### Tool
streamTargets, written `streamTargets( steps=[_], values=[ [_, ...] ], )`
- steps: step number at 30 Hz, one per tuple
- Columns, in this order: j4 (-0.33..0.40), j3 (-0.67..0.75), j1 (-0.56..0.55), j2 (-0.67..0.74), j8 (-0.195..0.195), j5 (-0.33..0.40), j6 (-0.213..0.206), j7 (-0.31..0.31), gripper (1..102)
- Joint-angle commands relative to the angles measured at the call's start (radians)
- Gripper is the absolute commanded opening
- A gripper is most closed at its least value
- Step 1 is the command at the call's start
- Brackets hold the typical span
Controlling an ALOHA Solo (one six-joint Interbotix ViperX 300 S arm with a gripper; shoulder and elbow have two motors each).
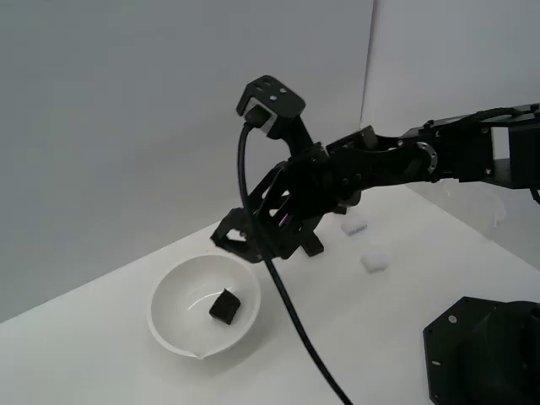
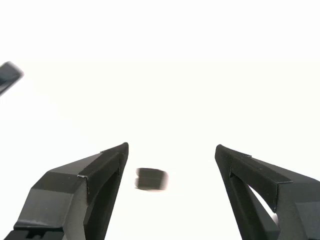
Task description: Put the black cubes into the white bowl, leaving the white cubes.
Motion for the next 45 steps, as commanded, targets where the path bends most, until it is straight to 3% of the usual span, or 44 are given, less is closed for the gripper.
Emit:
streamTargets(
  steps=[1, 8, 12, 16, 33, 45],
  values=[
    [0.02, 0.064, 0.078, 0.06, 0.009, 0.018, 0.003, 0.017, 96],
    [0.075, 0.149, 0.322, 0.144, 0.015, 0.077, 0.049, 0.091, 96],
    [0.081, 0.138, 0.434, 0.133, 0.02, 0.081, 0.091, 0.133, 96],
    [0.08, 0.107, 0.512, 0.103, 0.023, 0.078, 0.097, 0.149, 96],
    [0.012, -0.11, 0.591, -0.114, 0.061, 0.008, 0.098, 0.124, 96],
    [-0.026, -0.236, 0.663, -0.241, 0.123, -0.031, 0.098, 0.117, 96]
  ],
)
